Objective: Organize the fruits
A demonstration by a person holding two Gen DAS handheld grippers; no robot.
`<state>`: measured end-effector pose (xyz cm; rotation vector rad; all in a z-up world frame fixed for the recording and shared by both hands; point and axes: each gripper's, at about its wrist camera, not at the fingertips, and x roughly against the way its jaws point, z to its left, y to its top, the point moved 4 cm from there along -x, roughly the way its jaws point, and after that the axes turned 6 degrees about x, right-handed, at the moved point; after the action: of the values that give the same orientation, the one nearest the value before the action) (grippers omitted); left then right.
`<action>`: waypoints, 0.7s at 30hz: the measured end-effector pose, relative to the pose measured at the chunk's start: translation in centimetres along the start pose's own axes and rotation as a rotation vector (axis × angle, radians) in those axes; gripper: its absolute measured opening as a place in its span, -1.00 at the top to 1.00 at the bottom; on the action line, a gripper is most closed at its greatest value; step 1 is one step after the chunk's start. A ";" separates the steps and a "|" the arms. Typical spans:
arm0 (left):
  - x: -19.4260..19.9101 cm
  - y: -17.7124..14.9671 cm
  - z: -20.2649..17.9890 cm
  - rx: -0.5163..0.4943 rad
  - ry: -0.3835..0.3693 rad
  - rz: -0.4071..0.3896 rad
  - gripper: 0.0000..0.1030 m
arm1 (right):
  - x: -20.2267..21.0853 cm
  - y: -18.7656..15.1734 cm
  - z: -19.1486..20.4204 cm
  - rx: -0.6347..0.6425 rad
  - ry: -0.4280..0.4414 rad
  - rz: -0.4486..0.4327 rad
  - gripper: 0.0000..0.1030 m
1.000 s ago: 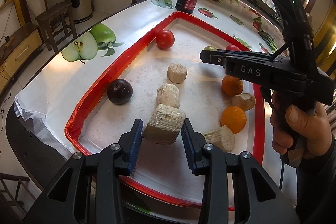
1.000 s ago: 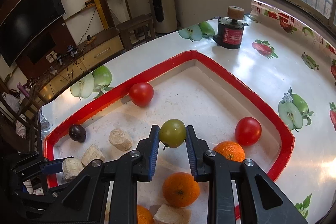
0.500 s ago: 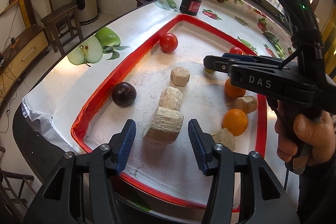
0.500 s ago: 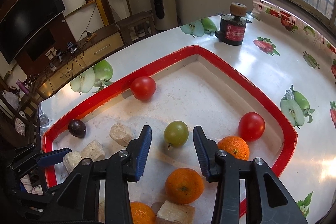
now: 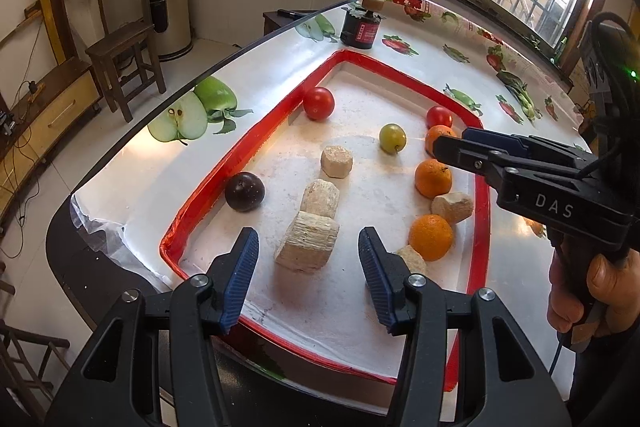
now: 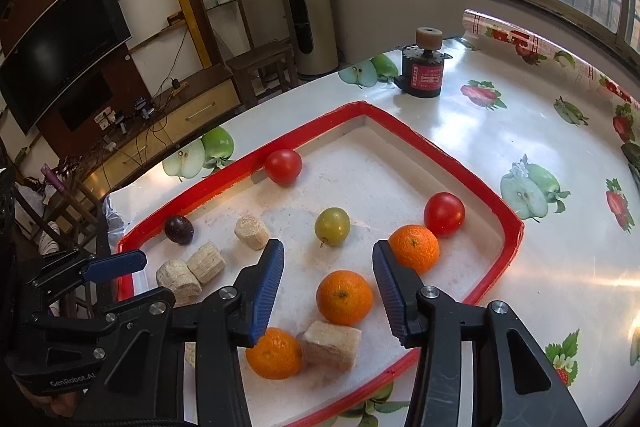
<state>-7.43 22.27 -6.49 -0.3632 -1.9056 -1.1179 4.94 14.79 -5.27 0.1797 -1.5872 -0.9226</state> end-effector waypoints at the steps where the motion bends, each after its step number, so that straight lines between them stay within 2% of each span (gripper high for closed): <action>1: 0.2 -0.1 0.0 -0.003 0.000 -0.003 0.01 | 0.4 -0.2 0.0 0.001 -0.001 -0.005 0.03; 5: 1.1 -0.1 -0.2 -0.011 0.015 -0.024 -0.30 | 1.9 -0.9 -0.1 0.009 0.001 -0.023 -0.05; 14: 2.5 -0.5 -0.8 -0.032 0.020 -0.047 -0.31 | 4.1 -2.9 -0.9 0.032 0.019 -0.040 -0.17; 16: 2.7 -0.6 -0.9 -0.038 0.023 -0.052 -0.31 | 4.6 -3.3 -1.0 0.044 0.028 -0.047 -0.26; 21: 3.3 -1.1 -1.2 -0.052 0.034 -0.062 -0.36 | 5.9 -4.0 -0.4 0.116 0.039 -0.081 -0.65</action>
<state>-9.35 20.19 -4.20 -0.3138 -1.8721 -1.2096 2.25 8.42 -3.31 0.3439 -1.6078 -0.8840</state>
